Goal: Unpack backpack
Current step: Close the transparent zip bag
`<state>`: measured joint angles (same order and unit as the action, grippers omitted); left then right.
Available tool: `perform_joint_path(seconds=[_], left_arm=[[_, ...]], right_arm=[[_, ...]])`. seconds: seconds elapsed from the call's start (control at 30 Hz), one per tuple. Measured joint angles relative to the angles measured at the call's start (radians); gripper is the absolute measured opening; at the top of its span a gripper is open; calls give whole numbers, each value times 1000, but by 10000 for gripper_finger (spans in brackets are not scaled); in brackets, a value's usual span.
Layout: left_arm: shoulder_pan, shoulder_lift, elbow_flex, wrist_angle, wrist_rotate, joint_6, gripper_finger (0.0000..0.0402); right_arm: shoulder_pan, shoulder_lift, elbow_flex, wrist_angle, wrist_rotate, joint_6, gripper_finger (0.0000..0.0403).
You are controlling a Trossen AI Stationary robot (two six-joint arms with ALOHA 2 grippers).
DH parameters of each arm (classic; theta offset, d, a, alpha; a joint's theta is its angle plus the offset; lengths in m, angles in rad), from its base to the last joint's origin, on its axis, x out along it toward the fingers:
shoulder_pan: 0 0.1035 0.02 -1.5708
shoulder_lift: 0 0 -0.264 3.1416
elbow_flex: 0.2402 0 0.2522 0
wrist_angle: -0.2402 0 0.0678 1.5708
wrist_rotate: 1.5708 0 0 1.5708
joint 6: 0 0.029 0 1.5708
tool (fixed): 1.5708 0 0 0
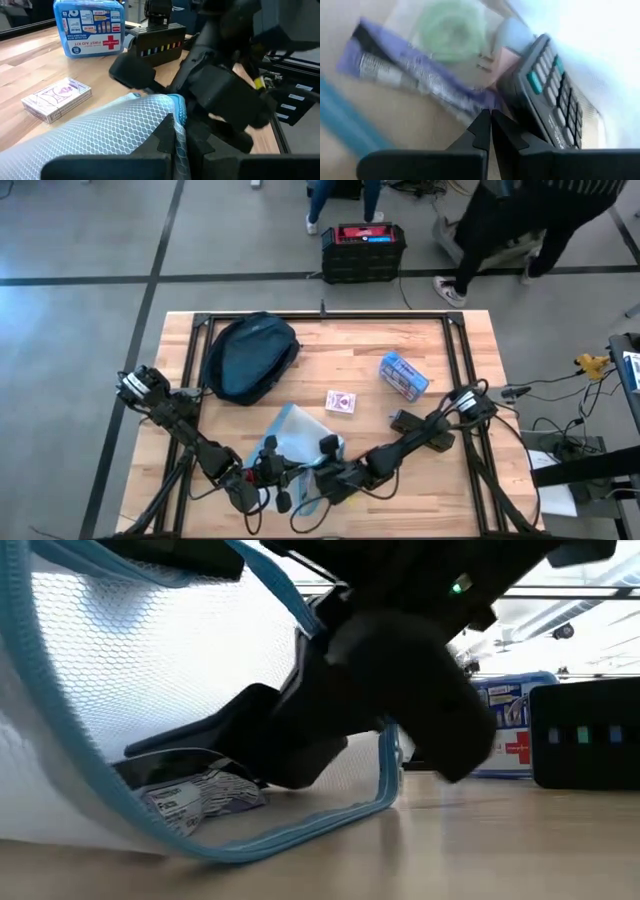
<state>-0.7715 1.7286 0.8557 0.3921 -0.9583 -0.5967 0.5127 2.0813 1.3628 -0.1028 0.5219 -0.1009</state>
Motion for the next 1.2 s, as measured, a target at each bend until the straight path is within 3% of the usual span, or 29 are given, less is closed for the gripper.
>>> perform_joint_path(seconds=[0.13, 0.27, 0.5, 0.67, 0.83, 1.03, 1.2], left_arm=[[-1, 51, 0, 10, 19, -37, 0], [-1, 124, 0, 68, 61, -46, 0], [0, 196, 0, 210, 147, -41, 6], [0, 221, 0, 273, 245, -48, 51], [0, 219, 1, 289, 322, -49, 136], [3, 176, 1, 294, 391, -5, 235], [43, 145, 2, 327, 389, 113, 284]], right_arm=[[29, -71, 0, -160, -85, 44, 0], [71, -130, -13, -332, -102, 128, 0], [156, -217, -90, -507, 49, 396, 0], [152, -218, -168, -444, 45, 592, 12], [140, -218, -268, -288, 28, 740, 85], [142, -216, -365, -21, -24, 775, 176], [126, -215, -379, 6, 59, 831, 197]])
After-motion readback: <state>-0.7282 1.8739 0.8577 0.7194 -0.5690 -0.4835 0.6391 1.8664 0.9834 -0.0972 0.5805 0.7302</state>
